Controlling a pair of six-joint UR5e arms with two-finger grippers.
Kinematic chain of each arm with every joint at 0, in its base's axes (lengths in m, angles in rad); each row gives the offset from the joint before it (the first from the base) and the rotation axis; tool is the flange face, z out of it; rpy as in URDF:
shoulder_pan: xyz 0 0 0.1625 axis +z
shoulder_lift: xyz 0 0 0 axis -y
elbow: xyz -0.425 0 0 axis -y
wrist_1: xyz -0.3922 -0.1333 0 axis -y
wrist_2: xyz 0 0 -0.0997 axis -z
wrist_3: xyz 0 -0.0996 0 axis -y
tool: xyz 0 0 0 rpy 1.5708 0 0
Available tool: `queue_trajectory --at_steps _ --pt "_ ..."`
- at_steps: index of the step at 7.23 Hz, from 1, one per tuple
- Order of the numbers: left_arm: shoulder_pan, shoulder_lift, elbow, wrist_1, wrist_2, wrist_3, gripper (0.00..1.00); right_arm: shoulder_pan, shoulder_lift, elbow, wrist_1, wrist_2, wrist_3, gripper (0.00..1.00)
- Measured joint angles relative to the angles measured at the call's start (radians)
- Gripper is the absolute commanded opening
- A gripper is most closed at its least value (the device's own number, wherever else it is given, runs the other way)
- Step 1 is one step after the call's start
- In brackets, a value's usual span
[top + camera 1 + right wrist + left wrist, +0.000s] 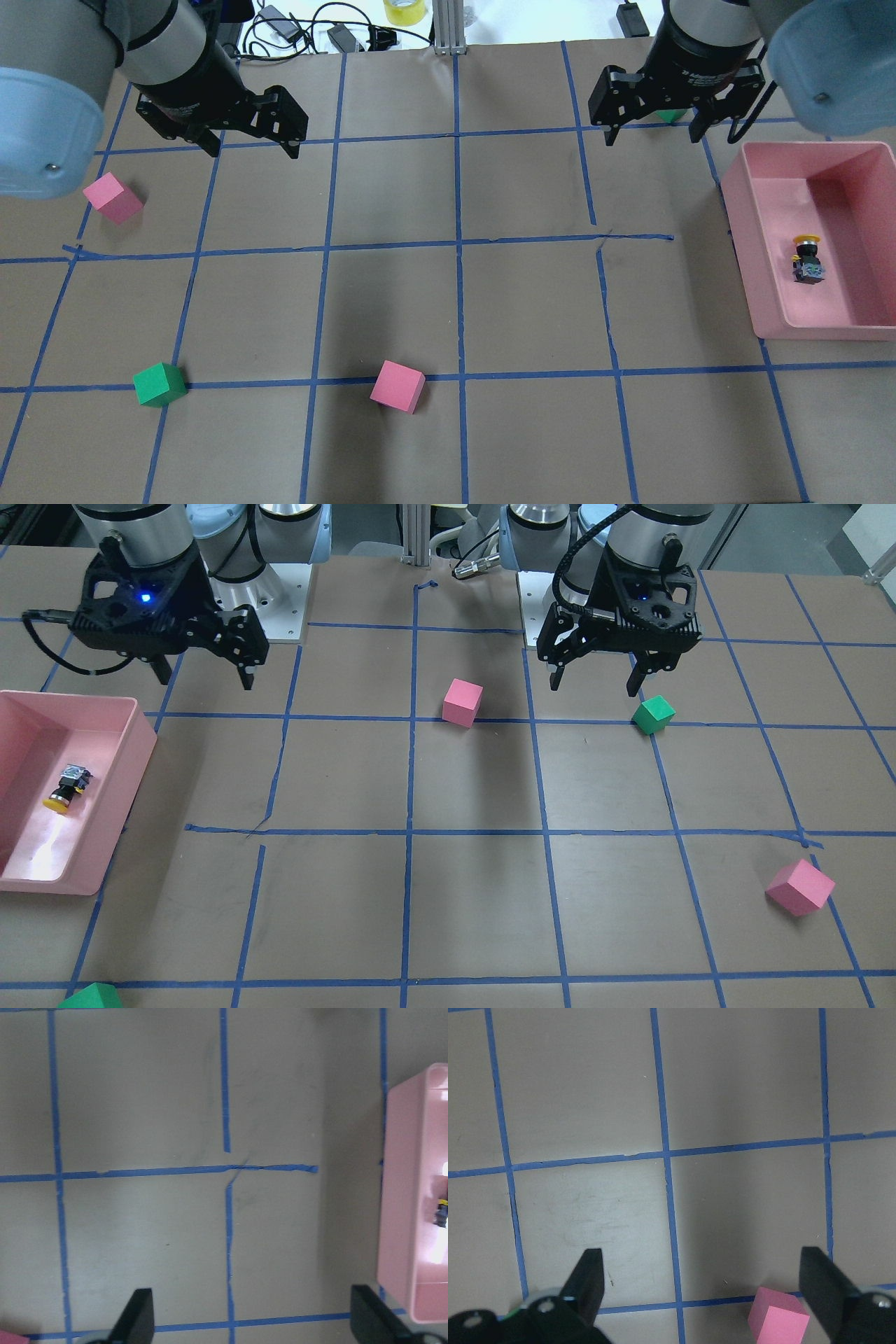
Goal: Align button upright
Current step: 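Move the right gripper over the pink tray above the yellow button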
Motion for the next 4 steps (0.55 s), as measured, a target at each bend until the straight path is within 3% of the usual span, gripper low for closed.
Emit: queue_trajectory --at_steps 2,4 --pt "0.003 0.002 0.001 0.001 0.002 0.0 1.0 -0.117 0.017 0.006 0.0 -0.047 -0.11 1.0" --pt "0.003 0.001 0.0 0.008 0.0 -0.006 1.0 -0.277 0.052 0.011 -0.029 -0.007 -0.217 1.0"
